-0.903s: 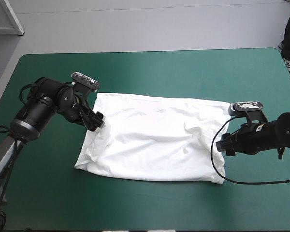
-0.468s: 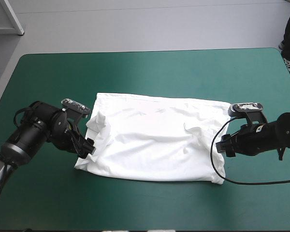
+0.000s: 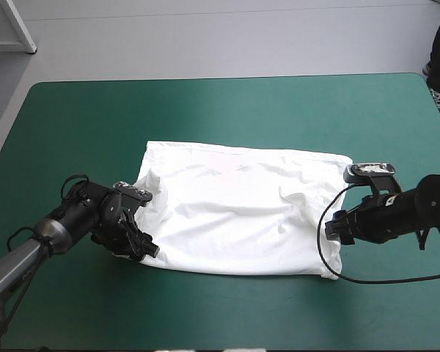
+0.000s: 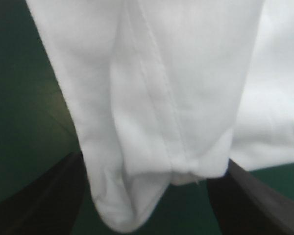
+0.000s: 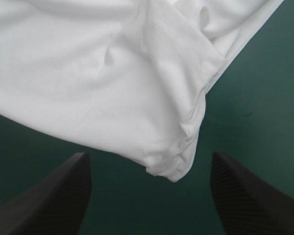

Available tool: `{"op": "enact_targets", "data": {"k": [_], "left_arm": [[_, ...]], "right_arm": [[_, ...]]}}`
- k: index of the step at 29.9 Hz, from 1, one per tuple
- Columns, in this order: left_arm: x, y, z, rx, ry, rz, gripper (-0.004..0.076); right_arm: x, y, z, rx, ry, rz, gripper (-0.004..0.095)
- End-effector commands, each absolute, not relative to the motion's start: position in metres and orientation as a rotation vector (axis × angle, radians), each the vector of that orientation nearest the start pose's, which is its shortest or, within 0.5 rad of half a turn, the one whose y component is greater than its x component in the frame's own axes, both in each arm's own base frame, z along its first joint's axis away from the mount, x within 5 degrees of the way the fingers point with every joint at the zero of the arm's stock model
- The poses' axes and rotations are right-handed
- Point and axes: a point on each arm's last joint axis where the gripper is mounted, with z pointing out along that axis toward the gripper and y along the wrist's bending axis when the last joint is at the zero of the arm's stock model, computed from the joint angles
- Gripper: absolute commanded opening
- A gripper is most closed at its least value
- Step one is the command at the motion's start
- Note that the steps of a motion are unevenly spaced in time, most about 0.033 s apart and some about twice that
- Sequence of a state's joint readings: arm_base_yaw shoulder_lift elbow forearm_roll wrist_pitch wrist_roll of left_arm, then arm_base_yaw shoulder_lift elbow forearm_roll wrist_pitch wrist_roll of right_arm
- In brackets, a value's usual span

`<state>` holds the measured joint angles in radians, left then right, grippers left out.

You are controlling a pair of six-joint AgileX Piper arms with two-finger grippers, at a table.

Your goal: Fold the cloth

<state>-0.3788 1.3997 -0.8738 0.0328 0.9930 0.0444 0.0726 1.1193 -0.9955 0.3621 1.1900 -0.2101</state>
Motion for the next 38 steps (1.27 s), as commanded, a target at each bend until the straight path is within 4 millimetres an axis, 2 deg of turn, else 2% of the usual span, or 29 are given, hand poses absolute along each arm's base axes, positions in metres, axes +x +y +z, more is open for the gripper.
{"op": "enact_targets", "data": {"k": [1, 4, 6, 12, 16, 24, 33, 38], "left_arm": [[0.230, -0.090, 0.229, 0.650, 2.910, -0.008, 0.0494], [0.234, -0.092, 0.217, 0.661, 2.956, 0.004, 0.0482], [0.236, -0.093, 0.210, 0.667, 2.981, 0.010, 0.0417], [0.240, -0.094, 0.204, 0.672, 2.988, 0.016, 0.0033], [0.241, -0.095, 0.204, 0.695, 2.967, 0.018, 0.0021], [0.241, -0.095, 0.204, 0.697, 2.964, 0.017, 0.0020], [0.243, -0.095, 0.204, 0.704, 2.942, 0.022, 0.0021], [0.245, -0.095, 0.204, 0.700, 2.925, 0.017, 0.0021]], "right_arm": [[0.186, 0.045, 0.323, -0.286, 2.715, 0.479, 0.0641], [0.183, 0.049, 0.313, -0.323, 2.744, 0.456, 0.0626], [0.183, 0.051, 0.311, -0.339, 2.748, 0.444, 0.0619], [0.181, 0.054, 0.309, -0.326, 2.769, 0.439, 0.0603], [0.182, 0.053, 0.308, -0.316, 2.779, 0.410, 0.0603], [0.196, 0.054, 0.291, -0.284, 2.861, 0.408, 0.0603], [0.218, 0.058, 0.258, -0.244, 3.021, 0.415, 0.0574], [0.218, 0.058, 0.239, -0.229, 3.096, 0.426, 0.0539]]}}
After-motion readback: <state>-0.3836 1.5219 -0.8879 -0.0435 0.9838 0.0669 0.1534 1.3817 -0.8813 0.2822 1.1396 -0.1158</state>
